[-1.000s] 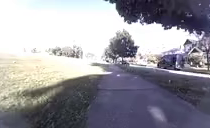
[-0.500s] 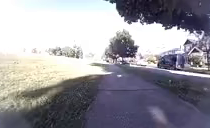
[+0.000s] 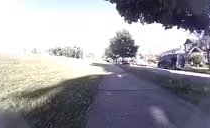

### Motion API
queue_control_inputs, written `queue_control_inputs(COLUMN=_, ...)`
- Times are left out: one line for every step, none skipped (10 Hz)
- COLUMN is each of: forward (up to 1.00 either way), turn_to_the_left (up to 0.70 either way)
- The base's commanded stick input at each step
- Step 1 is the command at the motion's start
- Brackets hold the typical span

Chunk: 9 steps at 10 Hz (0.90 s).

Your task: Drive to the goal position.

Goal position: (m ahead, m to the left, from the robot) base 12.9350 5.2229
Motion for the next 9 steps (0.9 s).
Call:
queue_control_inputs(forward=0.08, turn_to_the_left=0.00)
queue_control_inputs(forward=0.08, turn_to_the_left=0.00)
queue_control_inputs(forward=0.07, turn_to_the_left=0.00)
queue_control_inputs(forward=0.08, turn_to_the_left=0.00)
queue_control_inputs(forward=0.08, turn_to_the_left=0.00)
queue_control_inputs(forward=0.09, turn_to_the_left=0.00)
queue_control_inputs(forward=0.09, turn_to_the_left=0.00)
queue_control_inputs(forward=0.08, turn_to_the_left=0.00)
queue_control_inputs(forward=0.08, turn_to_the_left=0.00)
